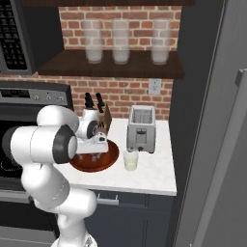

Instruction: Grab a lemon wedge from the fridge and one ice cube from the ice bowl, and put them in the glass of lemonade.

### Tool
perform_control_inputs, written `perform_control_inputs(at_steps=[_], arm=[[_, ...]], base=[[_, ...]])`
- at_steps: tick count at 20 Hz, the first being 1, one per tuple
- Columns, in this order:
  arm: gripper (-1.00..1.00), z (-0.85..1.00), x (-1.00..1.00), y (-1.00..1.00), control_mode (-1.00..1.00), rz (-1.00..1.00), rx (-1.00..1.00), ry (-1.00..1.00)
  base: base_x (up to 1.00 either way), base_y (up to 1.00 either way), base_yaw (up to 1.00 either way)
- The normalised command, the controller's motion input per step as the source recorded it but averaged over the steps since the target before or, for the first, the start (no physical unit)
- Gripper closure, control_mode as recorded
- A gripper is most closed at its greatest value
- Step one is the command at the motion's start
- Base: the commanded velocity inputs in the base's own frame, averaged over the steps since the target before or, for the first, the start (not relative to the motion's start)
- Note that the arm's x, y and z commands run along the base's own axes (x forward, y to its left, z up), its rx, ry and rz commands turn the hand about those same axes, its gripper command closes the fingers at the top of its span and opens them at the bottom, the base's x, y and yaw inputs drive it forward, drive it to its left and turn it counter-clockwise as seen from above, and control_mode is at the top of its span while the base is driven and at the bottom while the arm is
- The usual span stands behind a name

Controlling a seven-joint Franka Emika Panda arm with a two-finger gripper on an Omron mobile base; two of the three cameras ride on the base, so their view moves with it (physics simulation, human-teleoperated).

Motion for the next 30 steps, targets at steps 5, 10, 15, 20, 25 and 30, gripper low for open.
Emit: perform_control_inputs(at_steps=[5,10,15,20,25,30], arm=[[-1.0,0.08,-0.02,0.05,-1.0,-0.01,0.0,-0.02],[-1.0,0.01,0.0,-0.03,-1.0,-0.05,0.0,-0.03],[-1.0,0.0,-0.03,-0.02,-1.0,-0.01,0.0,-0.02],[-1.0,0.0,-0.04,0.0,-1.0,0.0,0.0,0.0],[-1.0,0.0,0.0,0.0,-1.0,0.0,0.0,0.0],[-1.0,0.0,0.0,0.0,-1.0,0.0,0.0,-0.03]], base=[[0.0,0.0,0.0],[0.0,0.0,0.0],[0.0,0.0,0.0],[0.0,0.0,0.0],[0.0,0.0,0.0],[0.0,0.0,0.0]])
